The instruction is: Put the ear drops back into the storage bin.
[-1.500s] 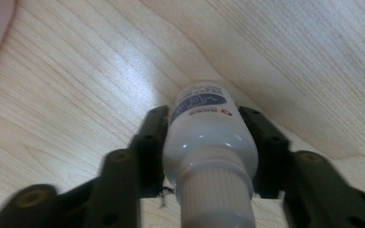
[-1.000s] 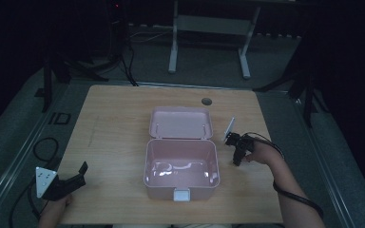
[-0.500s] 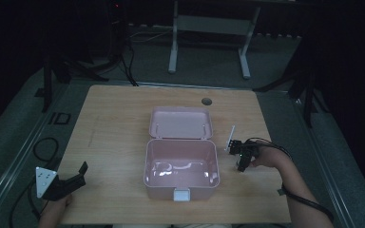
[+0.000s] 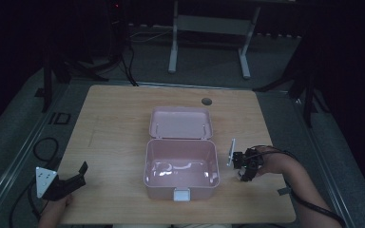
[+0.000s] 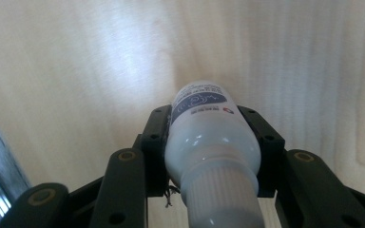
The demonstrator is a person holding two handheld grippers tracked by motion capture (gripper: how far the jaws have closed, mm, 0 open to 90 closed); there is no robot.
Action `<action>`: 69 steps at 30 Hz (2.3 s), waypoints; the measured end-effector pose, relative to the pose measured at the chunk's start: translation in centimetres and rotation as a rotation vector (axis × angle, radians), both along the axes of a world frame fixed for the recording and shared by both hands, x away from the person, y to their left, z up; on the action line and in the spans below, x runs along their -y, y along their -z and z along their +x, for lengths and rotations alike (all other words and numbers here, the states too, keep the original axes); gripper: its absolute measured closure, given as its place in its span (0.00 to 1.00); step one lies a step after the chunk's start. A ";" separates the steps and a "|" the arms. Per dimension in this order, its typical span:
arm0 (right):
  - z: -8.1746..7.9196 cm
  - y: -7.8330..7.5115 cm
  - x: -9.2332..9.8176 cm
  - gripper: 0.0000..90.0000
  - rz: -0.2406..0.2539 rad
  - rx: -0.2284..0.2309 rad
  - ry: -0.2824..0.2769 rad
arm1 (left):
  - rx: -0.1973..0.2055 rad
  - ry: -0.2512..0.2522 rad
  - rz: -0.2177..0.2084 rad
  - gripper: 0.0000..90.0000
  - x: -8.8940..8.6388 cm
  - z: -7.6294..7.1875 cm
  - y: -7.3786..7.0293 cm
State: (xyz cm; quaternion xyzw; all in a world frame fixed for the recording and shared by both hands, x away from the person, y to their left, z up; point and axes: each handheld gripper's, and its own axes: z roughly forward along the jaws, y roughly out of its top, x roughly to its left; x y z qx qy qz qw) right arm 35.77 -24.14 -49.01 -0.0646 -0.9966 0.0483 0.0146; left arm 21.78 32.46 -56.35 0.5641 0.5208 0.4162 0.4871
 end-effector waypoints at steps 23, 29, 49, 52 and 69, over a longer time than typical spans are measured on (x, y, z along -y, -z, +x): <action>-3.2 -1.4 -1.5 0.66 -0.024 -0.035 -0.164 | 0.000 -0.001 0.001 0.01 0.0 0.0 0.0; -3.4 -3.2 -1.6 0.66 0.000 -0.025 -0.172 | -0.001 -0.003 0.000 0.01 0.0 0.0 0.0; -3.9 -8.8 -2.8 0.66 -0.003 0.005 -0.179 | -0.001 -0.004 0.000 0.01 0.0 0.0 0.0; -3.9 -9.7 -3.2 0.66 0.007 0.012 -0.178 | 0.000 -0.004 -0.001 0.01 0.0 0.0 0.0; -3.6 -13.5 -6.1 0.66 0.006 0.028 -0.196 | 0.000 -0.001 0.000 0.01 0.0 0.0 0.0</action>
